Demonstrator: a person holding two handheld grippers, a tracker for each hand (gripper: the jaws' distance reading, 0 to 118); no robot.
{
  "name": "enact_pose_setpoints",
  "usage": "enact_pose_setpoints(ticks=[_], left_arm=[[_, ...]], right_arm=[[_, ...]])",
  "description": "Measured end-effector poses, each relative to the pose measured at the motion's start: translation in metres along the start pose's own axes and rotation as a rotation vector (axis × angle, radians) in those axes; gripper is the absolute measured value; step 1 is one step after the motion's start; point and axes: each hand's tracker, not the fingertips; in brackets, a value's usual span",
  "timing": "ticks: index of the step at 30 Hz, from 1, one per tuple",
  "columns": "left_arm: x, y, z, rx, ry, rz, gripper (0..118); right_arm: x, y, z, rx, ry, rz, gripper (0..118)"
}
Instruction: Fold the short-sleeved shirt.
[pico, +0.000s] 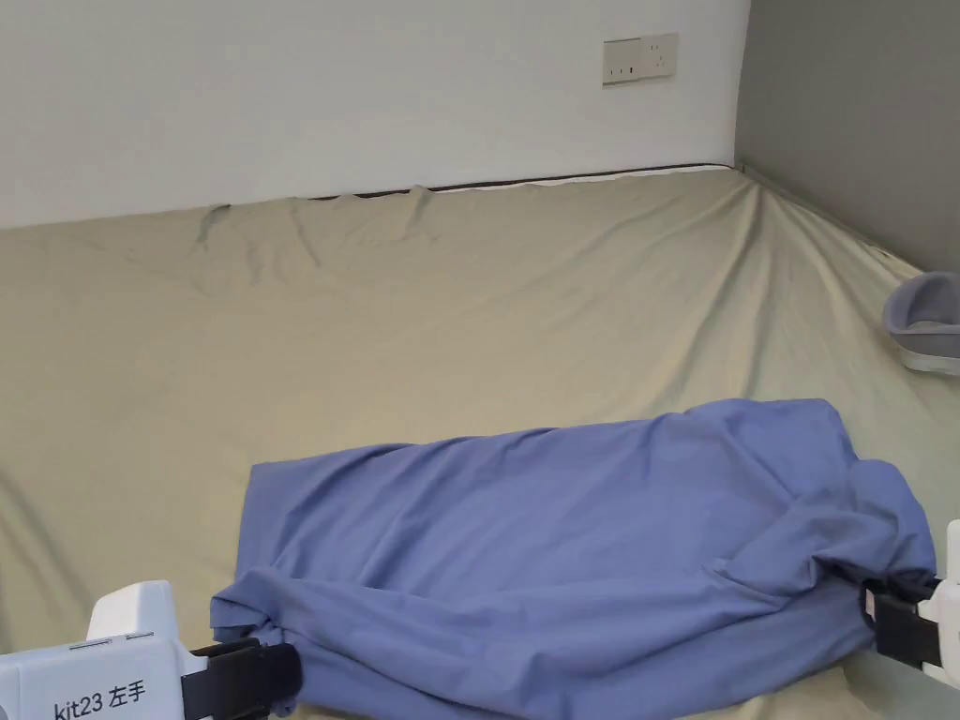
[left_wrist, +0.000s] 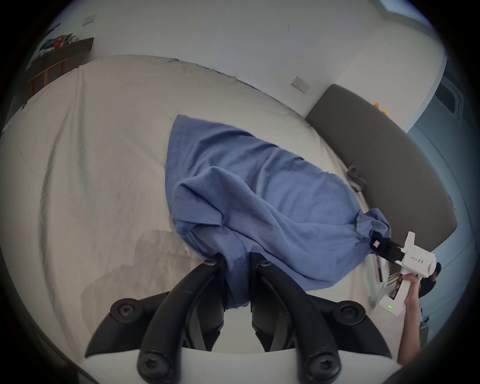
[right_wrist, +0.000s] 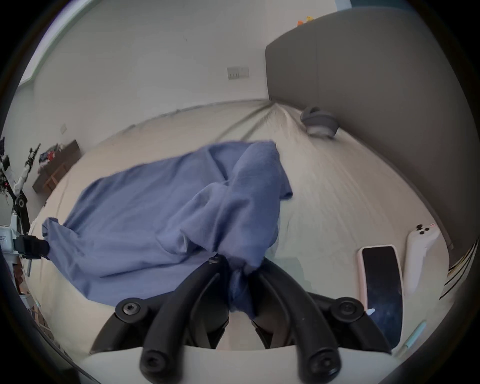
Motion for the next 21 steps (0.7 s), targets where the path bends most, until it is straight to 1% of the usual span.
enact_pose_setpoints(ticks=[1, 2, 4, 7, 9, 11, 13, 14, 17, 19, 20, 21], left_arm=[[0.001, 0.000, 0.006, 0.004, 0.001, -0.003, 13], [0.004, -0.001, 0.014, 0.019, 0.003, -0.016, 10], [0.012, -0.003, 0.030, 0.033, 0.020, -0.024, 7], [0.016, -0.012, 0.057, 0.078, 0.036, -0.028, 4], [0.008, -0.017, 0.070, 0.086, 0.028, -0.010, 4], [0.013, -0.025, 0.079, 0.097, 0.032, -0.029, 3], [0.022, -0.035, 0.086, 0.091, 0.048, -0.046, 3], [0.025, -0.042, 0.090, 0.097, 0.041, -0.055, 3], [0.026, -0.060, 0.098, 0.099, 0.022, -0.058, 3], [0.026, -0.074, 0.104, 0.102, 0.040, -0.038, 3], [0.026, -0.084, 0.106, 0.101, 0.054, -0.036, 3], [0.024, -0.092, 0.106, 0.087, 0.073, -0.025, 3]], right_arm=[[0.000, 0.000, 0.010, 0.026, 0.013, -0.025, 13], [0.001, 0.000, 0.023, 0.049, 0.032, -0.069, 13], [0.003, 0.001, 0.044, 0.069, 0.060, -0.104, 13], [0.000, -0.006, 0.076, 0.096, 0.040, -0.083, 13], [-0.001, -0.013, 0.096, 0.118, 0.059, -0.108, 13], [0.001, -0.020, 0.108, 0.122, 0.052, -0.120, 13], [-0.002, -0.029, 0.118, 0.116, 0.025, -0.101, 13], [-0.002, -0.034, 0.125, 0.112, 0.026, -0.096, 13], [-0.002, -0.052, 0.143, 0.110, 0.031, -0.138, 13], [-0.009, -0.066, 0.152, 0.090, -0.006, -0.125, 13], [-0.012, -0.073, 0.155, 0.062, -0.045, -0.095, 13], [-0.012, -0.081, 0.154, 0.031, -0.063, -0.077, 13]])
